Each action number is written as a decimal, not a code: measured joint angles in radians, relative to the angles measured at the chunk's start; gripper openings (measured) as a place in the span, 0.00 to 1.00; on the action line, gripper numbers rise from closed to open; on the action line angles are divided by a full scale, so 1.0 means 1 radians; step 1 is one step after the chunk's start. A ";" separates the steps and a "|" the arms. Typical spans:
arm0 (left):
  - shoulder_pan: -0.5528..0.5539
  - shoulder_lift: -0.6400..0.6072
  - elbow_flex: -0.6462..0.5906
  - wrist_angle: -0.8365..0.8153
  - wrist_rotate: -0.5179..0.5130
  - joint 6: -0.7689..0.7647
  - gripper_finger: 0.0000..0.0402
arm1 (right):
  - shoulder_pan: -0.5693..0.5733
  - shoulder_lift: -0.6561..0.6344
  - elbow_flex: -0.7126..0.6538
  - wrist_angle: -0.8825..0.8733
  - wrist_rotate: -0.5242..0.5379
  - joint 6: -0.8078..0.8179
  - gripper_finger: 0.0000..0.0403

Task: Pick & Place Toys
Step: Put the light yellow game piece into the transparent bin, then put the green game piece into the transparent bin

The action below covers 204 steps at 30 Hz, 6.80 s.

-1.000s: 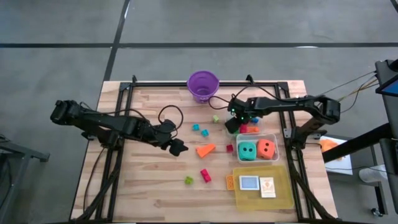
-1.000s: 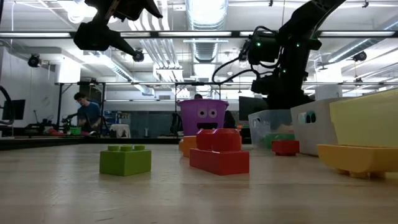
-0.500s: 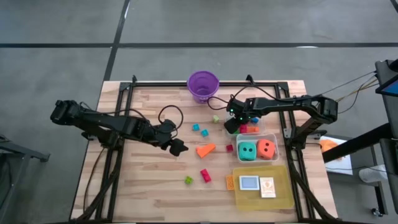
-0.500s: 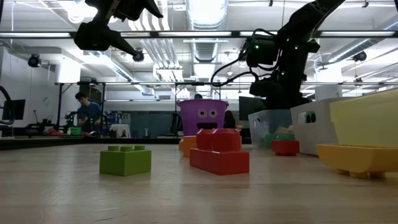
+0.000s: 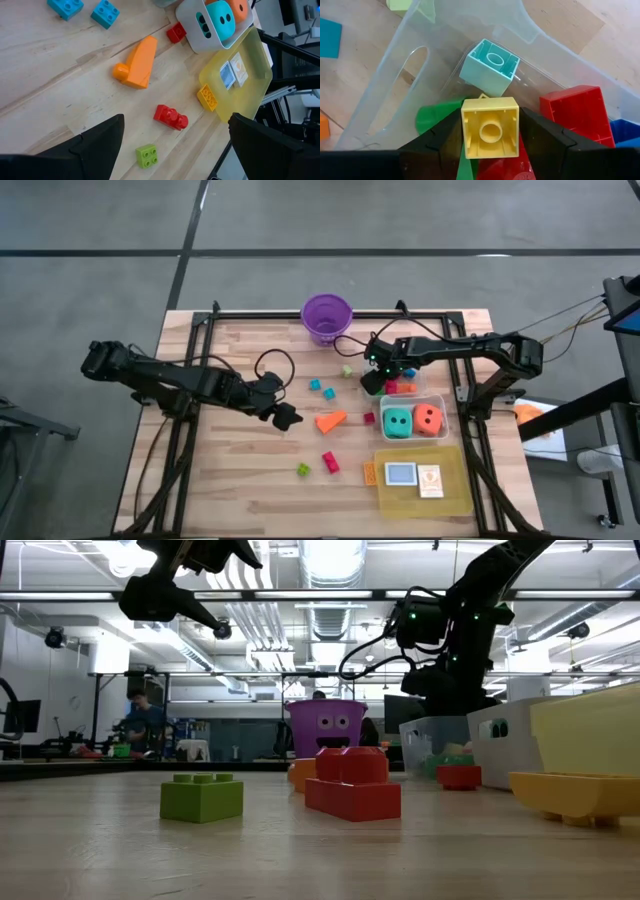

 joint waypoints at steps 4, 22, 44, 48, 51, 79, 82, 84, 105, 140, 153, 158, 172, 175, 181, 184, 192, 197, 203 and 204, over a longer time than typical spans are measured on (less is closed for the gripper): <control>0.000 0.000 0.000 0.000 0.000 0.001 0.86 | 0.000 -0.005 0.000 0.000 0.000 -0.001 0.46; -0.058 0.041 -0.021 -0.007 0.088 0.040 0.86 | 0.048 -0.241 0.000 -0.067 -0.018 -0.020 0.47; -0.279 0.493 -0.018 0.221 0.090 -0.164 0.86 | 0.543 -0.394 -0.001 -0.074 0.357 0.390 0.47; -0.304 0.499 0.020 0.189 0.073 -0.224 0.86 | 0.609 -0.392 -0.001 -0.075 0.391 0.439 0.47; -0.303 0.499 0.054 0.107 0.014 -0.224 0.86 | 0.634 -0.392 -0.001 -0.079 0.394 0.468 0.47; -0.263 0.680 0.237 -0.028 -0.004 -0.021 0.74 | 0.649 -0.394 0.000 -0.061 0.363 0.475 0.47; -0.264 0.680 0.235 -0.028 -0.003 -0.007 0.60 | 0.648 -0.394 0.000 -0.061 0.363 0.474 0.47; -0.264 0.679 0.235 -0.026 0.003 0.016 0.49 | 0.649 -0.394 0.000 -0.061 0.363 0.473 0.47; -0.239 0.502 0.235 0.020 0.063 0.114 0.27 | 0.706 -0.439 0.000 0.264 0.185 0.114 0.47; 0.139 0.218 0.237 0.811 0.259 0.255 0.27 | 0.796 -0.104 0.801 -0.128 0.697 -0.504 0.80; 0.150 0.221 0.237 1.002 0.272 0.200 0.27 | 0.803 0.015 0.954 -0.090 0.856 -0.720 0.73; 0.150 0.221 0.236 1.025 0.286 0.192 0.27 | 0.808 0.022 1.031 -0.083 0.819 -0.763 0.60; 0.149 0.222 0.236 1.161 0.296 0.165 0.27 | 0.809 0.019 1.065 -0.035 0.816 -0.862 0.40; 0.149 0.222 0.236 1.185 0.297 0.157 0.27 | 0.809 0.020 1.065 -0.024 0.815 -0.888 0.39; 0.149 0.223 0.236 1.203 0.297 0.134 0.27 | 0.806 0.021 1.065 0.006 0.815 -0.909 0.38; 0.149 0.223 0.236 1.208 0.298 0.132 0.27 | 0.806 0.021 1.065 0.028 0.818 -0.928 0.38; 0.148 0.223 0.236 1.209 0.305 0.108 0.28 | 0.803 0.021 1.064 0.034 0.818 -0.925 0.32; 0.149 0.222 0.237 1.208 0.304 0.089 0.55 | 0.803 0.021 1.063 0.042 0.817 -0.924 0.32; 0.149 0.222 0.237 1.196 0.316 0.079 0.83 | 0.803 0.014 1.063 0.049 0.817 -0.906 0.32; 0.148 0.222 0.237 1.193 0.322 0.081 0.86 | 0.803 0.012 1.063 0.048 0.818 -0.902 0.32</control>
